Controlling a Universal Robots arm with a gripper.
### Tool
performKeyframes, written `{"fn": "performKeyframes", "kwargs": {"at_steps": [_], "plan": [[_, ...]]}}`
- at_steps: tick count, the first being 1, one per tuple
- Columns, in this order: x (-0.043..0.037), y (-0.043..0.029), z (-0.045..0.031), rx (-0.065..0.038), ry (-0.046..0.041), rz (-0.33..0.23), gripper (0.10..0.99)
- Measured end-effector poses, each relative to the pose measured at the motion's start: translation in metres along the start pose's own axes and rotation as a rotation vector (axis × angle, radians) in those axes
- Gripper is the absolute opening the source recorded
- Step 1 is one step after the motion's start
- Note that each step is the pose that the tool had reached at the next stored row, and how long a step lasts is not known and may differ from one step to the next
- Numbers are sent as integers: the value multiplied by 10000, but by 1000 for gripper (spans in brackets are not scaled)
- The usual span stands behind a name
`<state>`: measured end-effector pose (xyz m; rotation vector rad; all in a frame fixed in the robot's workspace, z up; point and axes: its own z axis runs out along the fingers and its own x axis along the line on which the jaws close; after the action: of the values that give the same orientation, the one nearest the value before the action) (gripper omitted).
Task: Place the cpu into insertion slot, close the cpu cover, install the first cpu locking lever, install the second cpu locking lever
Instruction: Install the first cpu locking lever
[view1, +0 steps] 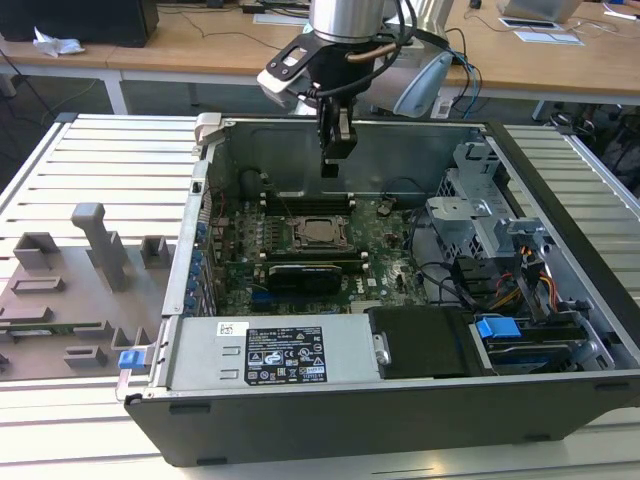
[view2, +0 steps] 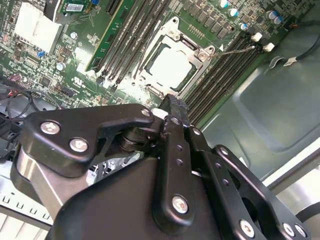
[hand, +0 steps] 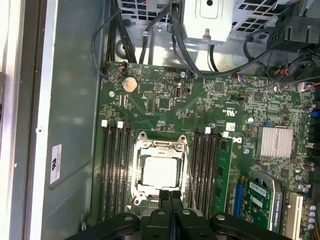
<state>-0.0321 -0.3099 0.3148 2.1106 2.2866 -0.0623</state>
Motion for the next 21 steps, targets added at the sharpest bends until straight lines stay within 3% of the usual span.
{"fn": "performKeyframes", "kwargs": {"at_steps": [3,5,12,13,21], "plan": [[0,0,0,-20,-4,-419,106],[0,0,0,-63,-12,-1274,106],[0,0,0,-140,-28,-2862,106],[0,0,0,-167,-33,-3429,106],[0,0,0,-226,-45,-4635,106]]}}
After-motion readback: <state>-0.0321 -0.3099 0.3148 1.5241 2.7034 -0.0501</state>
